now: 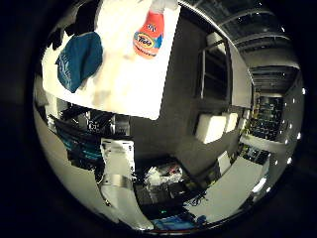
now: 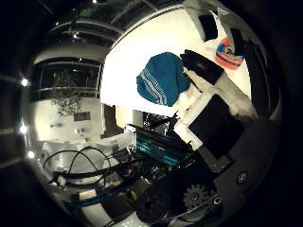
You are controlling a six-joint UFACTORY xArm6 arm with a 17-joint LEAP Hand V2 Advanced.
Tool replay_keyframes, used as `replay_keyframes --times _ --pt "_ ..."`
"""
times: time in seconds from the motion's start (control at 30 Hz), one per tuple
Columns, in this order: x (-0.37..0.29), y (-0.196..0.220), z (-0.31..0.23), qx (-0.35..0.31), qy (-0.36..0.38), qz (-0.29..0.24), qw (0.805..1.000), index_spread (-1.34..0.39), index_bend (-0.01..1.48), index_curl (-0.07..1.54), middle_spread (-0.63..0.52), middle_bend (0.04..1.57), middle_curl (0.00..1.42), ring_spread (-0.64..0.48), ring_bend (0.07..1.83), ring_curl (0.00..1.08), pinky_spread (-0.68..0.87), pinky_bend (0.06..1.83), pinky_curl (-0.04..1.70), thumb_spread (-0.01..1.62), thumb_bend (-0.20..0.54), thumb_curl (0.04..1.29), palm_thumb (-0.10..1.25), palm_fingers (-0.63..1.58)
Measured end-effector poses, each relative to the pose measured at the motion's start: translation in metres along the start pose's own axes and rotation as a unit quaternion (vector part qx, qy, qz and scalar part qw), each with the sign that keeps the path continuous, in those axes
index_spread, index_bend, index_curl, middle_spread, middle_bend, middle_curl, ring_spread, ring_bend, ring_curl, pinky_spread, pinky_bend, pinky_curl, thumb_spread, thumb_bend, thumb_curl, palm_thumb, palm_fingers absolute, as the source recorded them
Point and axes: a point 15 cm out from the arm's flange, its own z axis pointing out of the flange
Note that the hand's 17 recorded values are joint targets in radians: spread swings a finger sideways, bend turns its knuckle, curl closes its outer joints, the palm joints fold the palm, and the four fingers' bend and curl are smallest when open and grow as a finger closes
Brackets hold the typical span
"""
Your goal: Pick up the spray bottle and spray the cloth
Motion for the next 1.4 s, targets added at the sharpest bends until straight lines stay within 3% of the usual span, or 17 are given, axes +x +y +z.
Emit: replay_keyframes --times 0.2,0.67,0.73,0.9,1.03,1.13,1.23,1.4 --pt "0.011 -0.004 -0.008 0.015 0.004 0.014 1.0 -0.43 0.25 0.64 -0.21 0.59 0.7 -0.17 1.0 0.54 -0.41 0.38 1.14 1.18 -0.014 0.41 0.99 0.73" --pt "0.105 0.006 -0.015 0.061 -0.043 0.14 0.987 -0.46 0.21 0.65 -0.24 0.56 0.71 -0.18 0.99 0.54 -0.47 0.36 1.11 1.17 -0.022 0.41 0.93 0.76" --pt "0.115 0.008 -0.014 0.07 -0.056 0.149 0.985 -0.45 0.14 0.62 -0.24 0.56 0.71 -0.18 1.01 0.55 -0.47 0.39 1.12 1.16 -0.034 0.41 0.87 0.7" --pt "0.138 0.014 -0.008 0.097 -0.099 0.182 0.974 -0.38 0.12 0.51 -0.2 0.52 0.7 -0.16 1.07 0.57 -0.44 0.49 1.14 1.14 -0.036 0.38 0.73 0.46" --pt "0.161 0.019 0.003 0.123 -0.141 0.204 0.961 -0.32 0.17 0.43 -0.06 0.38 0.6 -0.04 0.82 0.49 -0.25 0.51 1.11 1.12 -0.037 0.35 0.62 0.06" --pt "0.184 0.023 0.016 0.148 -0.179 0.231 0.945 -0.29 0.18 0.39 0.09 0.29 0.5 0.12 0.61 0.37 0.07 0.43 0.99 1.08 -0.034 0.33 0.56 -0.01" --pt "0.206 0.032 0.033 0.159 -0.212 0.257 0.929 -0.27 0.16 0.36 0.14 0.26 0.45 0.18 0.53 0.33 0.26 0.35 0.85 1.05 -0.035 0.31 0.51 -0.01" --pt "0.22 0.035 0.056 0.149 -0.241 0.27 0.92 -0.26 0.14 0.31 0.17 0.23 0.39 0.22 0.45 0.29 0.42 0.35 0.68 1.0 -0.033 0.3 0.44 0.01"
